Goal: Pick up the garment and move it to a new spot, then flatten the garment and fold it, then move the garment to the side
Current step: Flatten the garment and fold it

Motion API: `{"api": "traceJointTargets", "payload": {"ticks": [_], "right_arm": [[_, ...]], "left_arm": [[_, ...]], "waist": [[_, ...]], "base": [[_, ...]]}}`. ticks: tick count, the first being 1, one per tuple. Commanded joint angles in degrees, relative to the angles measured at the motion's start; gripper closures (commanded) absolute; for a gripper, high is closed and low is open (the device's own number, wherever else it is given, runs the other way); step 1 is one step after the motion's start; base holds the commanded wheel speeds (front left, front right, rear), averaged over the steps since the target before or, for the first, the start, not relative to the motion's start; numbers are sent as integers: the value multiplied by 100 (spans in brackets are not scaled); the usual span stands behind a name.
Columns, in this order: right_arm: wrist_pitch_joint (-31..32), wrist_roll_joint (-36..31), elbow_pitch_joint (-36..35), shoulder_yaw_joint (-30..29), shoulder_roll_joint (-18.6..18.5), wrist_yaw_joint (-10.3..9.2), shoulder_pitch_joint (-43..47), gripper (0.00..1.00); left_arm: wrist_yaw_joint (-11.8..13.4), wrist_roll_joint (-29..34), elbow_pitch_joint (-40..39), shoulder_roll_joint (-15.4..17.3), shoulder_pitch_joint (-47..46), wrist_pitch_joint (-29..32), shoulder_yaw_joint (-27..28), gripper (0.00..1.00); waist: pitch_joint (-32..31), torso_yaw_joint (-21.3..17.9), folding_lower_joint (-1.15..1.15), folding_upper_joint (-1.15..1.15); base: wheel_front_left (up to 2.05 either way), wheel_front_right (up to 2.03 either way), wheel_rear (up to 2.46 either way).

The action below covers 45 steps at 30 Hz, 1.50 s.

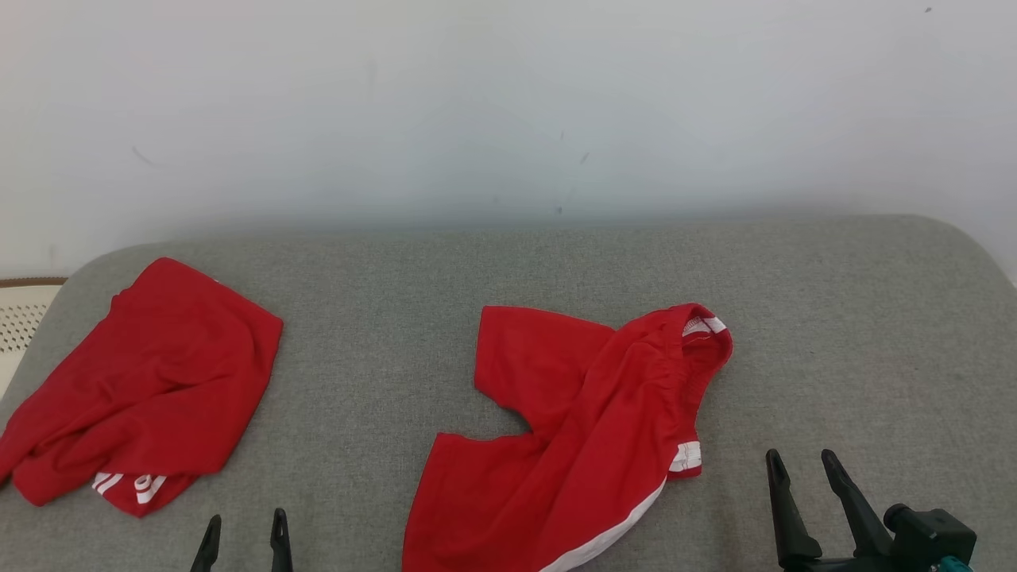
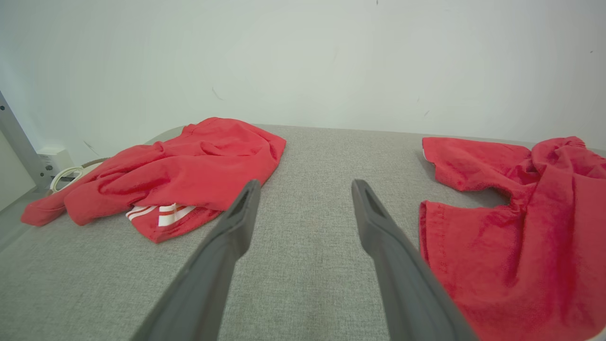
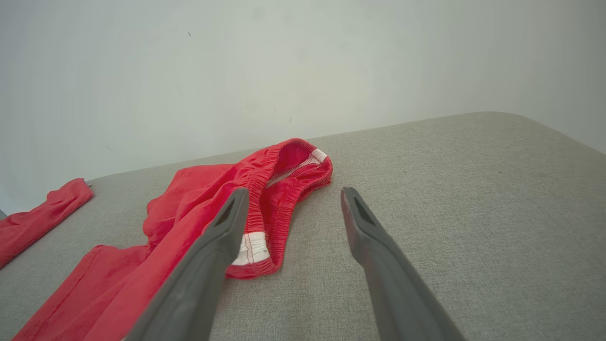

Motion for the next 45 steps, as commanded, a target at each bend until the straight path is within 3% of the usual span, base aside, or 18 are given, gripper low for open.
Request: {"api": "traceJointTargets", "payload": {"ticks": [1, 5, 12, 18, 25, 45], "right_arm": [[-20, -5, 7, 2, 3, 3, -37, 0], [-31, 11, 23, 8, -17, 3, -45, 0], [21, 96, 120, 91, -78, 3, -86, 0], [210, 240, 492, 418, -268, 3, -288, 0], [310, 476, 1070, 929, -524, 3, -658, 0], [2, 1151, 2846, 2306, -614, 3, -1970, 0]], "left_arm": [[-5, 7, -1, 6, 36, -25, 7, 0], [-15, -2, 10, 4, 27, -25, 6, 0], [-277, -95, 113, -10, 4, -25, -229, 0], [-681, -83, 637, -42, -154, -25, -842, 0], [-945, -71, 1243, -63, -180, -24, -1473, 0], [-941, -443, 2542, -78, -992, -31, -2252, 0]], "waist": [[4, 0, -1, 0], [9, 0, -1, 0], [-18, 25, -1, 0], [-6, 97, -1, 0], [87, 173, -1, 0], [402, 296, -1, 0]], "base": [[0, 0, 0], [0, 0, 0], [0, 0, 0], [0, 0, 0], [0, 0, 0], [0, 0, 0]]}}
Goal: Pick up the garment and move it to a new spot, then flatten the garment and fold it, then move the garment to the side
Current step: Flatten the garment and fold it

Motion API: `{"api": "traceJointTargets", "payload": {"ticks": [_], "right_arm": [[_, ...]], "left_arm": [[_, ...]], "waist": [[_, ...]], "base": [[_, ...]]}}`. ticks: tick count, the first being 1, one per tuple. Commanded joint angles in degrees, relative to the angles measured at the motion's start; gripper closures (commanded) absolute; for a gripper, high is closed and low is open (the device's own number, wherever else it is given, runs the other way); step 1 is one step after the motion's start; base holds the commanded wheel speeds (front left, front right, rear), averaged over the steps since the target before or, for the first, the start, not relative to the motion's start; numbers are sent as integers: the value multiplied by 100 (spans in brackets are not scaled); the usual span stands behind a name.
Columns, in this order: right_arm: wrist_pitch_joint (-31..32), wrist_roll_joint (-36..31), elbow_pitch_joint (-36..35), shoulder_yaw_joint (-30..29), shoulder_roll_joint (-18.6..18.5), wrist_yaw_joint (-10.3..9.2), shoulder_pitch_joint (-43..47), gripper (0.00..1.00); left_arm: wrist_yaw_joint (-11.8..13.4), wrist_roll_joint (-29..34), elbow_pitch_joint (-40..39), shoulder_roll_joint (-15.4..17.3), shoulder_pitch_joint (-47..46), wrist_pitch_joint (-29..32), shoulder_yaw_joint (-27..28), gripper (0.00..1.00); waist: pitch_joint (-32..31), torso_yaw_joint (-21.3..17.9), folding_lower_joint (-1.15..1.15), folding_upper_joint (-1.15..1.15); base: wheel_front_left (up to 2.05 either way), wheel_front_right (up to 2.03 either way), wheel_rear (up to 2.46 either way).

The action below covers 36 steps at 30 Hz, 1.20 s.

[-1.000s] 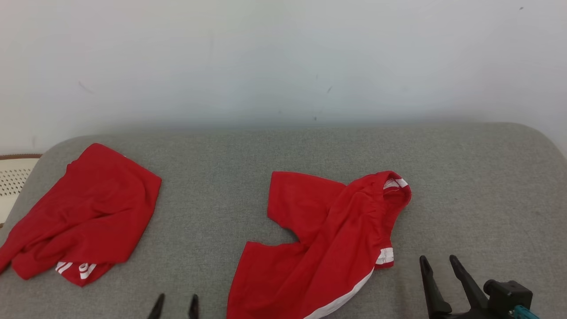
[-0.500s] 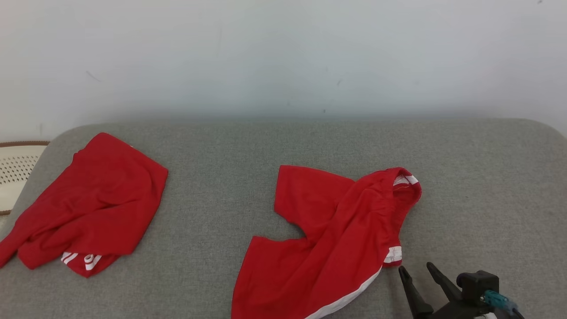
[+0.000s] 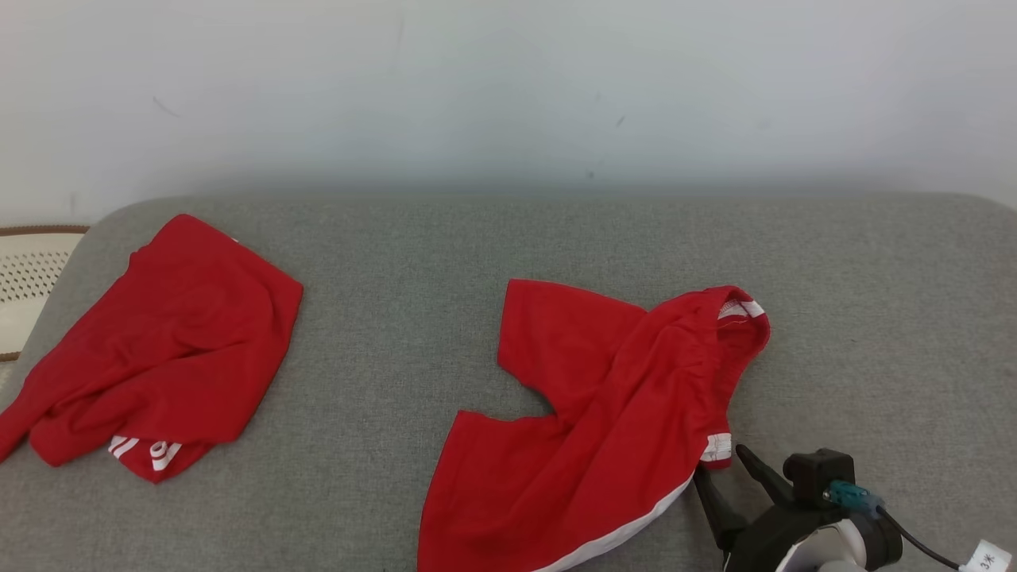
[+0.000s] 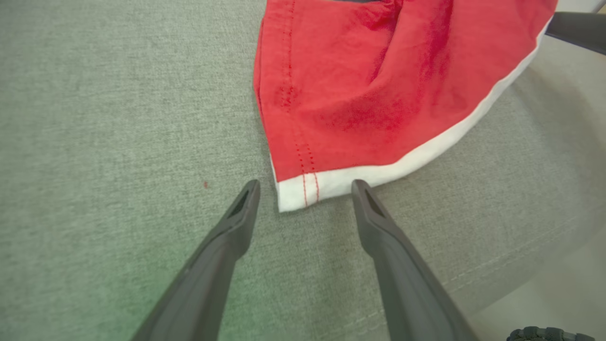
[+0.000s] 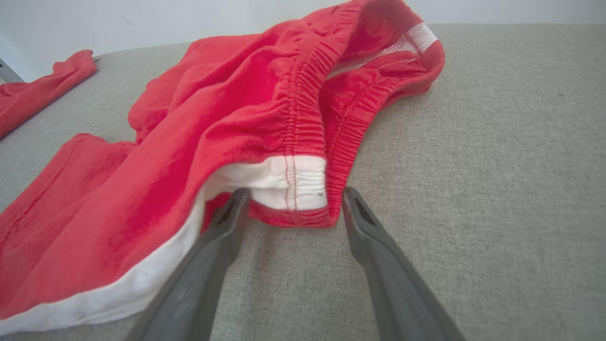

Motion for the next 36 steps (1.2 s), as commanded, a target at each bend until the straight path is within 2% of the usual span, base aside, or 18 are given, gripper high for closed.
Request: {"api": "traceJointTargets", "payload": {"ticks": [1, 7, 8, 9, 10, 15, 20, 24, 28, 32, 36], "right_arm": [[-38, 51, 52, 50, -1, 3, -86, 0], [-174, 222, 400, 319, -17, 3, -424, 0], [-174, 274, 446, 390, -6, 3, -454, 0], [-181, 301, 487, 463, -27, 3, -495, 66], [-200, 333, 505, 519, -51, 3, -547, 100], [-270, 516, 450, 639, -97, 3, -614, 100], [-278, 686, 81, 651, -252, 3, -402, 100], [-281, 792, -443, 583, -508, 3, -142, 100], [-210, 1102, -1149, 995, -853, 3, 38, 100], [-24, 1386, -1897, 1265, -1307, 2, -47, 100], [118, 1582, -2415, 1232, -1535, 2, -216, 100]], "left_arm": [[29, -22, 29, 7, -61, -46, -23, 0], [30, -255, 122, 8, -228, -38, -262, 0], [2, -342, 189, 8, -237, -37, -303, 6], [-12, -369, 255, 8, -268, -36, -364, 98], [-30, -383, 280, 5, -322, -34, -409, 100], [105, -446, 96, 8, -386, -33, -440, 100], [194, -342, -258, 30, -152, -38, -265, 100], [260, -250, -704, 174, 17, -38, -58, 100], [345, -179, -1205, 358, 62, -39, 157, 100], [342, -87, -1560, 572, -139, -39, 308, 100], [304, 9, -1703, 811, -512, 11, 385, 100]], "waist": [[48, 27, -1, 0], [145, 93, -1, 0], [156, 97, -1, 0], [170, 102, -1, 0], [188, 109, -1, 0], [225, 114, -1, 0], [130, 80, -1, 0], [1, 24, -1, 0], [-93, -75, -1, 0], [-124, -210, -1, 0], [-94, -370, -1, 0]], "base": [[0, 0, 0], [0, 0, 0], [0, 0, 0], [0, 0, 0], [0, 0, 0], [0, 0, 0], [0, 0, 0], [0, 0, 0], [0, 0, 0], [0, 0, 0], [0, 0, 0]]}}
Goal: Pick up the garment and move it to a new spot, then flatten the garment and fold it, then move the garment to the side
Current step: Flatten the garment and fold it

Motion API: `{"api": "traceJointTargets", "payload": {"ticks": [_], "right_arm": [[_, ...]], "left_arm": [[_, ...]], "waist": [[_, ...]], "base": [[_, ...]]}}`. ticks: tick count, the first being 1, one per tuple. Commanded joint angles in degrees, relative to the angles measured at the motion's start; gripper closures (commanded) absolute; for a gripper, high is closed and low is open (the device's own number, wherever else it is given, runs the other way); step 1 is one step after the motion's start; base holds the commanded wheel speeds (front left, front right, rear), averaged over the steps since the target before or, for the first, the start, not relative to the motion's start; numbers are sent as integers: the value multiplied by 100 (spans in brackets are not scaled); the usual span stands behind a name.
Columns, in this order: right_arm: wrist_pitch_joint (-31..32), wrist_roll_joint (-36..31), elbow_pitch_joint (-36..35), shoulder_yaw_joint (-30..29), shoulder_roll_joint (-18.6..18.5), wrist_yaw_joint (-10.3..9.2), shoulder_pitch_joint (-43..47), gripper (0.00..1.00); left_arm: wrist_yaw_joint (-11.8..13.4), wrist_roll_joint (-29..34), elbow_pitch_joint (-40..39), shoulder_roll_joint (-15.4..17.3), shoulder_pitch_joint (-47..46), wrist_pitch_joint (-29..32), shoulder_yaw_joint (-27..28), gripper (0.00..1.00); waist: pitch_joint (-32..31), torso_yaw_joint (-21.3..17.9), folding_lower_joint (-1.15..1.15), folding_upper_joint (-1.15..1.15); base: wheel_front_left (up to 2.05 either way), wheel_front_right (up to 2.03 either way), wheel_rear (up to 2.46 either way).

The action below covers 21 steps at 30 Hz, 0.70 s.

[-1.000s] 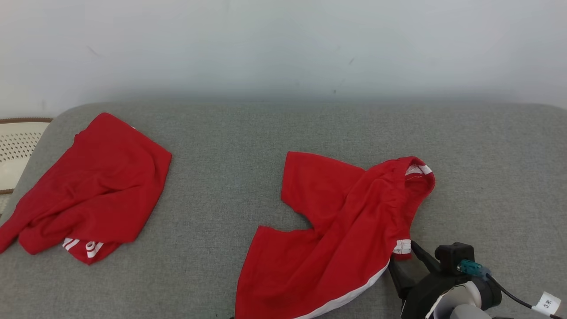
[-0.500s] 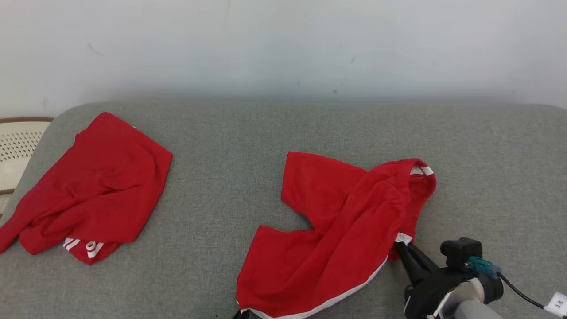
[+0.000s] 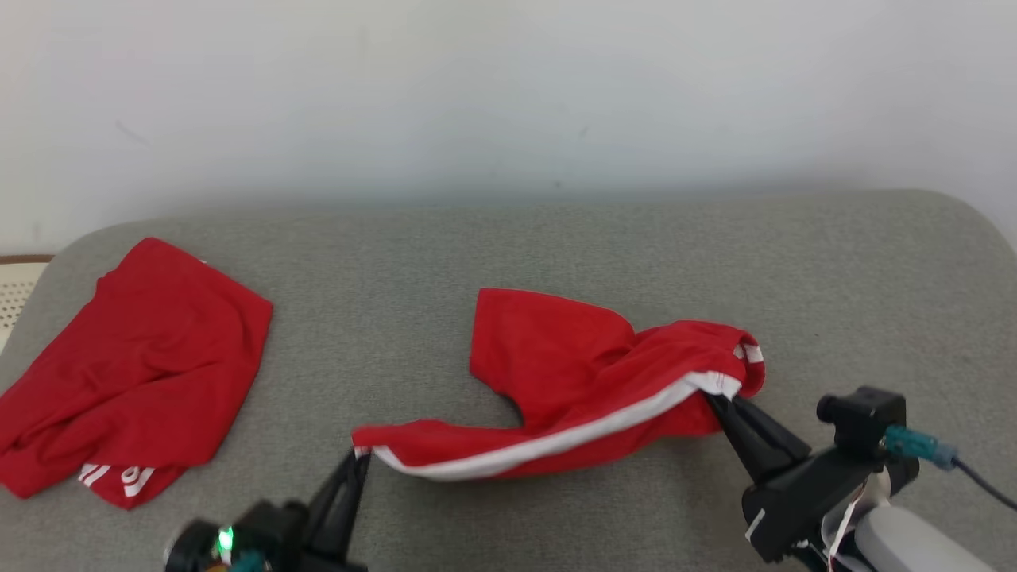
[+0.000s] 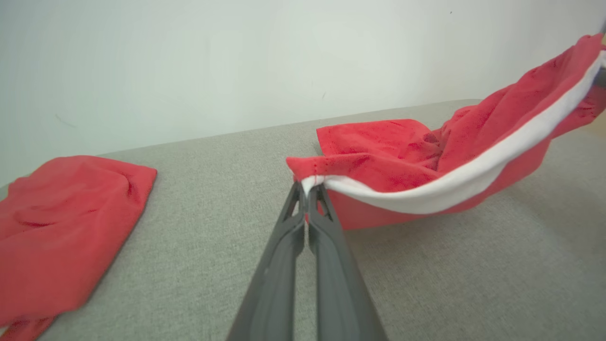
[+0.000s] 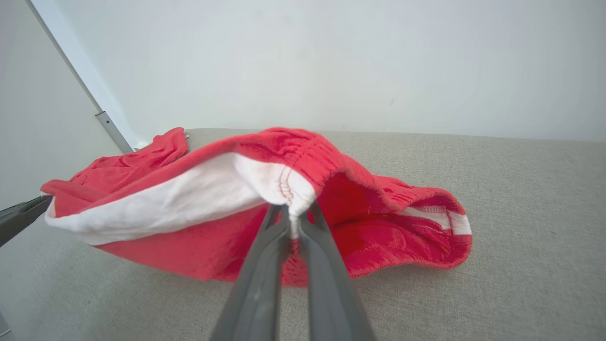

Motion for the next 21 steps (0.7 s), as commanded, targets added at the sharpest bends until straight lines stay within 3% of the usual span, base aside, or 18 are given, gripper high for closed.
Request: {"api": "traceJointTargets", "payload": {"ticks": [1, 10, 21], "right_arm": [[48, 124, -146, -17, -43, 1, -82, 100], [365, 1049, -564, 24, -68, 1, -1398, 100], [566, 1908, 565, 420, 262, 1, -4422, 100]], "left_arm": [[-23, 62, -66, 95, -199, 22, 31, 100], [-453, 212, 112, 671, -2006, 501, 145, 100], [-759, 87, 1004, 921, -5127, 864, -47, 100]], "waist": [[15, -117, 0, 0], [681, -450, 0, 0], [1971, -523, 0, 0]], "base": [[0, 0, 0], [0, 0, 0], [0, 0, 0]]}}
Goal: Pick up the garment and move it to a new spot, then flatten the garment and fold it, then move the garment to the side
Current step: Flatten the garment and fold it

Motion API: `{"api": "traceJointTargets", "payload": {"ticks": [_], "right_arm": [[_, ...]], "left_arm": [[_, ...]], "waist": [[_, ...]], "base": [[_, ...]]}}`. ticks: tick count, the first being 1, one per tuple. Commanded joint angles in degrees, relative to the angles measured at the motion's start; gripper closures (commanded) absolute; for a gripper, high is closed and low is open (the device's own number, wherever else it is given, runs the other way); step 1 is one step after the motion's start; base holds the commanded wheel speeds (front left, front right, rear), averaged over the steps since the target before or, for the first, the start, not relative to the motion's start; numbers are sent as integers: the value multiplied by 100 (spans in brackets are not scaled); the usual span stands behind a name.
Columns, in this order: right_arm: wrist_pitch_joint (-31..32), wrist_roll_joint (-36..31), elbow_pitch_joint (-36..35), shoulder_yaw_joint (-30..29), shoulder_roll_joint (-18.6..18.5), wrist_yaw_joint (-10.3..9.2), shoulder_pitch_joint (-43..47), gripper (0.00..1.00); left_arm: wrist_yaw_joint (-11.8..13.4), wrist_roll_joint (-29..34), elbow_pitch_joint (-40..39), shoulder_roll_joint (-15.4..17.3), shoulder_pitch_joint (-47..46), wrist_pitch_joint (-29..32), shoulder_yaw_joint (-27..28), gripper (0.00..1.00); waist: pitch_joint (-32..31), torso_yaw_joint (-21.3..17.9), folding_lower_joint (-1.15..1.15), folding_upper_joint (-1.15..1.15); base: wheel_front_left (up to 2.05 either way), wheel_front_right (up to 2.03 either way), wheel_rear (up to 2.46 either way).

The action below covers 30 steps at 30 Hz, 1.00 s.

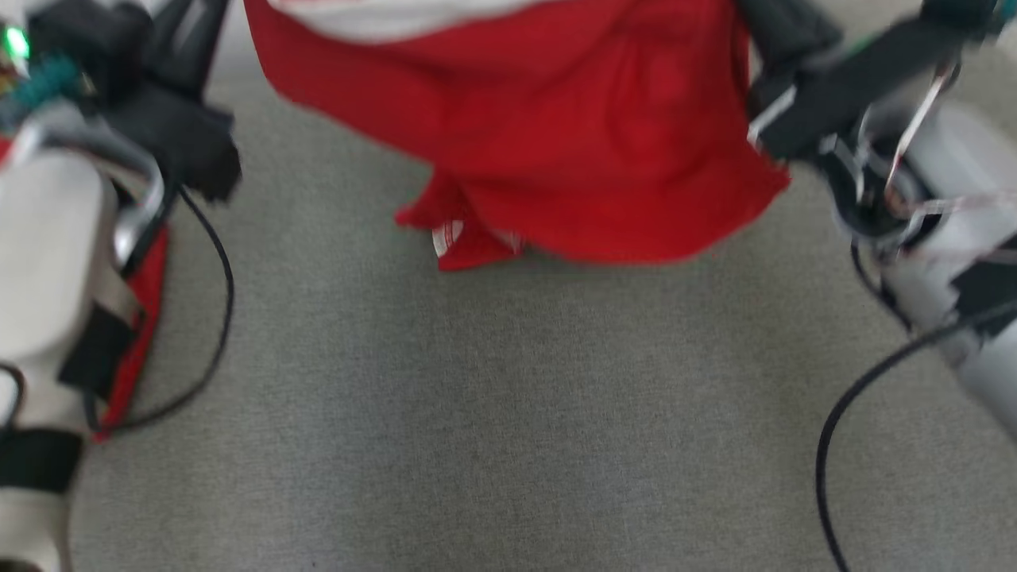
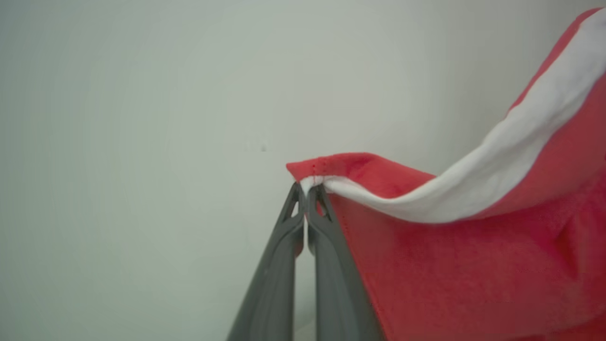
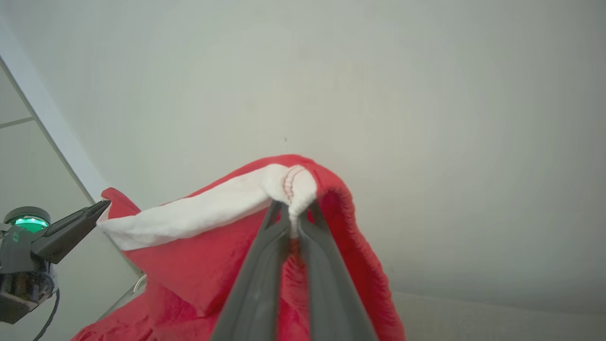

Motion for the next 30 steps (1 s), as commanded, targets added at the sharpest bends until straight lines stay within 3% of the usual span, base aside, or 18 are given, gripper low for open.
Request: {"api": "traceJointTargets", "payload": {"ticks": [1, 10, 17, 25, 30], "right_arm": [[33, 116, 164, 50, 69, 3, -431, 100], [-117, 429, 1489, 277, 410, 3, -2577, 100], [-394, 301, 1934, 617, 175, 3, -3558, 100], [-771, 320, 1732, 1090, -89, 3, -3654, 100], [-851, 677, 1272, 1533, -201, 3, -3309, 100]], "left_arm": [[-27, -31, 189, 55, -396, 39, -44, 100], [-28, -333, 1447, 31, -2547, -240, -32, 100], [-31, -365, 2031, -269, -3573, -455, -233, 100], [76, -308, 2276, -464, -3705, -795, -320, 100], [244, -411, 1721, -472, -3075, -884, -166, 100]], "waist": [[686, -76, -2, -1], [1214, 25, -2, -1], [1492, 225, -2, -1], [1942, 308, -2, -1], [2060, 252, -2, -1]], "base": [[0, 0, 0], [0, 0, 0], [0, 0, 0], [0, 0, 0], [0, 0, 0]]}}
